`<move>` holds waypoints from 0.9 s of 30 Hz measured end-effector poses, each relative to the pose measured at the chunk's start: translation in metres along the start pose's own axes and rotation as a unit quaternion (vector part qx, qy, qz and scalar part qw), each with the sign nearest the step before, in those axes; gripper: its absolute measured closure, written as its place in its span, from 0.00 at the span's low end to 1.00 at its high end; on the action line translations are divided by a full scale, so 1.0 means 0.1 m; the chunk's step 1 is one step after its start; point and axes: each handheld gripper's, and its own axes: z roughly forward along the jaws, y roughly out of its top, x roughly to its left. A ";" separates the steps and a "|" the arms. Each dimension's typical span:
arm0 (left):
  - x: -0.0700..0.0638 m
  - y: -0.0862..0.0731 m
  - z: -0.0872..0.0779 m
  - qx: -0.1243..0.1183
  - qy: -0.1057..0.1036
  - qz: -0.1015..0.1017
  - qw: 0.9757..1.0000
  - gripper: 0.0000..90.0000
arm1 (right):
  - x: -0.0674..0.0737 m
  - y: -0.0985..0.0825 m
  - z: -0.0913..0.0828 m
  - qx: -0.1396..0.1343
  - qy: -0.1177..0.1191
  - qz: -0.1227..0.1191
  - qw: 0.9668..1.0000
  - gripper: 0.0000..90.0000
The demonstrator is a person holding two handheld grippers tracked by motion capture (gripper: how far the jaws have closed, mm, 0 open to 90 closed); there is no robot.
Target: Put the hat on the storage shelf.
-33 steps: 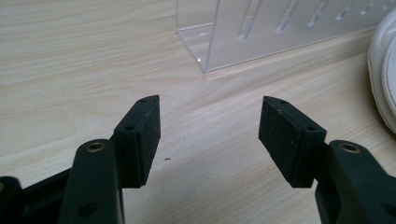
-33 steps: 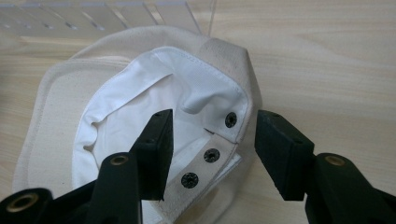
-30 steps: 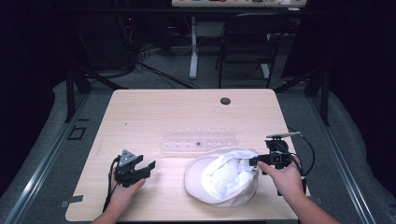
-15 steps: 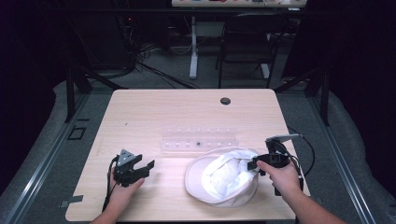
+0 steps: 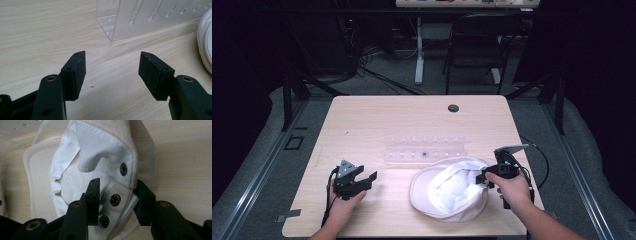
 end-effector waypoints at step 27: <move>0.01 0.00 0.00 0.001 0.003 -0.004 1.000 0.44 | 0.23 0.16 -0.26 0.044 -0.109 -0.088 0.989 0.85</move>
